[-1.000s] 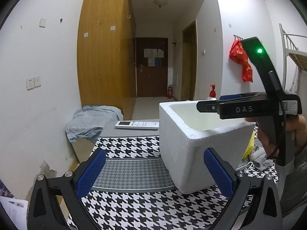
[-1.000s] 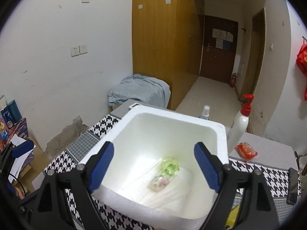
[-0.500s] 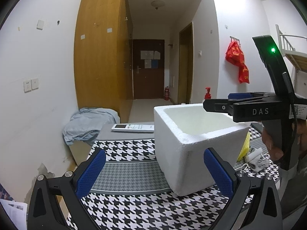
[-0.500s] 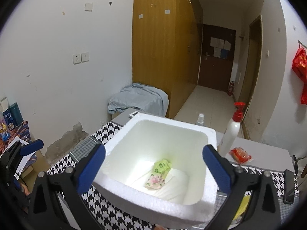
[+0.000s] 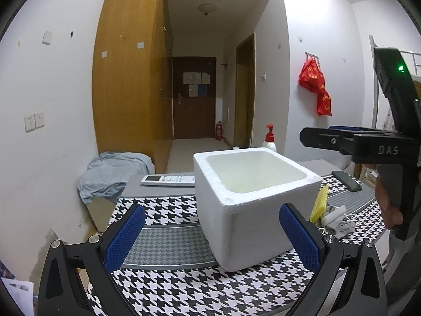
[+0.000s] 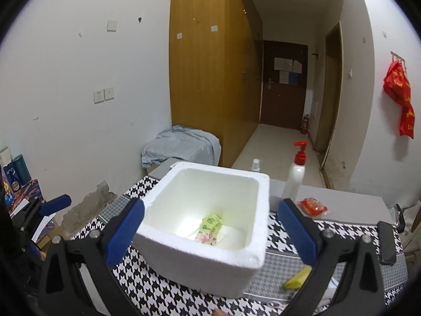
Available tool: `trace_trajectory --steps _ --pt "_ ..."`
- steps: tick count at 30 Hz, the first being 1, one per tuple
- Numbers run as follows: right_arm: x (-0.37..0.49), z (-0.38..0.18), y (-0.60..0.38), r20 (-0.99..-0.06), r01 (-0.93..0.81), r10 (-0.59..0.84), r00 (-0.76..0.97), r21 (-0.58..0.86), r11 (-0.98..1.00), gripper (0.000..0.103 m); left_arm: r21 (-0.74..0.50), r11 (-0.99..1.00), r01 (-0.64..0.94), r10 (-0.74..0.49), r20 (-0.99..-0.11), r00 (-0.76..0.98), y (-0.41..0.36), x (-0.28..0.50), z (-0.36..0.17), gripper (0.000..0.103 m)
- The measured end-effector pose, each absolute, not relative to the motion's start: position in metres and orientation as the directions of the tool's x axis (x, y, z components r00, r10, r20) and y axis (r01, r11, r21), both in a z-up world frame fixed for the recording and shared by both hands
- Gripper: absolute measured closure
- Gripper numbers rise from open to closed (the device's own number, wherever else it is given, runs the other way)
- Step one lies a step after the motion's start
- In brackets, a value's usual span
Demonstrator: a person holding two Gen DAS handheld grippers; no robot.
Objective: Organize soft objects
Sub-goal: 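Withdraw the right tool from the box toward the grey cloth and white roll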
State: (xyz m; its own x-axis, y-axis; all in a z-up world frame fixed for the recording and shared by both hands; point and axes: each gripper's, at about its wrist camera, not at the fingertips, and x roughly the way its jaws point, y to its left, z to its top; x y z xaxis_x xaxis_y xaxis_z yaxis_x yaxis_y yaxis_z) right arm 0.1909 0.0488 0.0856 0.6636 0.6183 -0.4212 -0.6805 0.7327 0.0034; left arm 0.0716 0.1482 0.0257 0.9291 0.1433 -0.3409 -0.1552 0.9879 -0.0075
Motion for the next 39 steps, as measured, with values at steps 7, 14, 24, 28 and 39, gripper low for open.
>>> trace_trajectory --steps 7,14,24,28,39 --pt "0.179 0.093 0.025 -0.386 -0.665 0.622 0.681 0.030 0.746 0.001 -0.028 0.990 -0.141 0.124 -0.319 0.940 0.134 0.067 0.034 0.001" --pt "0.171 0.090 0.002 -0.358 -0.648 0.616 0.701 0.040 0.761 0.001 -0.031 0.991 -0.127 0.112 -0.298 0.948 0.119 0.067 0.041 0.001" --pt "0.160 0.085 -0.022 -0.338 -0.640 0.613 0.714 0.041 0.768 0.001 -0.042 0.993 -0.109 0.092 -0.286 0.954 0.109 0.069 0.041 0.001" --pt "0.154 0.081 -0.030 -0.321 -0.633 0.608 0.726 0.034 0.773 0.001 -0.046 0.994 -0.102 0.085 -0.286 0.955 0.105 0.071 0.041 0.001" --pt "0.144 0.062 -0.054 -0.301 -0.633 0.615 0.729 0.047 0.773 0.001 -0.072 0.989 -0.126 0.106 -0.235 0.966 0.090 0.071 0.030 0.001"
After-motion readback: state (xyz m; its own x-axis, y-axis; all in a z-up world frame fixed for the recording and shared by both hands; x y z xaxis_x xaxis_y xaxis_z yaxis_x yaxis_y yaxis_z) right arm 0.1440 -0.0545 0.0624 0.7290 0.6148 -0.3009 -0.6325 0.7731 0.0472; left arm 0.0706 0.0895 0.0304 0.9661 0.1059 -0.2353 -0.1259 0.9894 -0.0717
